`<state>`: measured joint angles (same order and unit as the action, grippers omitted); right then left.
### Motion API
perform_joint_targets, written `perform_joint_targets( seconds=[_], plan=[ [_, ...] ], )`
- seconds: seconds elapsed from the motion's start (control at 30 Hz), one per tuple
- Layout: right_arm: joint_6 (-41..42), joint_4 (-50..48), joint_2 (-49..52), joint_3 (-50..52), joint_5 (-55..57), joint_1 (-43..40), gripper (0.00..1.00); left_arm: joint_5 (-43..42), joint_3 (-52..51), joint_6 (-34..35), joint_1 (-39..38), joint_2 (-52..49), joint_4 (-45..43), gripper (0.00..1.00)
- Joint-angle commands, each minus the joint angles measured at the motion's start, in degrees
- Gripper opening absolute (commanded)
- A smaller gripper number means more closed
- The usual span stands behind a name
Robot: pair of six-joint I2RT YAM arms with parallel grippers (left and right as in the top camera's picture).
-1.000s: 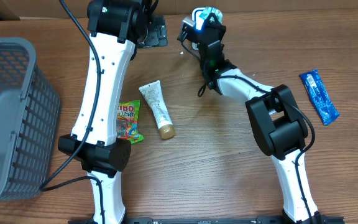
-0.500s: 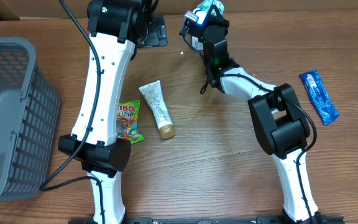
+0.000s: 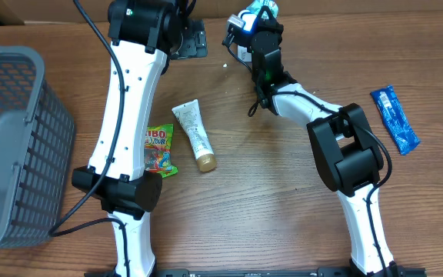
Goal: Scan the item barcode
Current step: 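Lift the green pack and hold its barcode under the scanner, then carry the green pack right and drop it beside the blue bar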
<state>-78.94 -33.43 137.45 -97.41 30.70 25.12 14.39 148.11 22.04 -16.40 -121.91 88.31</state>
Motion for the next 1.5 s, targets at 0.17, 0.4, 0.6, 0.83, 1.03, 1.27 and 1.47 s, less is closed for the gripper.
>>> perform_joint_targets(
  seconds=[0.17,0.4,0.6,0.83,1.03,1.27,1.47],
  plan=[
    [-0.85,-0.83,-0.70,-1.09,5.27,1.75,0.04,0.61,0.22,-0.66,-0.13,0.20,-0.09,1.00],
    [-0.61,6.25,-7.17,-1.09,7.63,4.83,0.04,0.61,0.22,-0.66,-0.02,0.20,-0.09,1.00],
    [13.22,33.51,-17.31,-1.09,6.29,7.48,0.04,0.61,0.22,-0.66,-0.11,0.20,-0.09,1.00],
    [44.94,63.43,-28.61,-1.09,-7.96,9.27,0.04,0.61,0.22,-0.66,-0.11,0.20,-0.09,1.00],
    [67.89,77.53,-34.29,-1.09,-31.01,2.71,0.04,0.61,0.22,-0.66,-0.11,0.20,-0.09,1.00],
    [96.48,89.90,-36.59,-1.09,-38.05,-15.26,0.04,0.61,0.22,-0.66,-0.11,0.20,-0.09,1.00],
    [119.36,97.85,-35.74,0.70,-35.10,-34.51,0.04,0.61,0.22,-0.66,-0.11,0.20,-0.09,1.00]
  ],
)
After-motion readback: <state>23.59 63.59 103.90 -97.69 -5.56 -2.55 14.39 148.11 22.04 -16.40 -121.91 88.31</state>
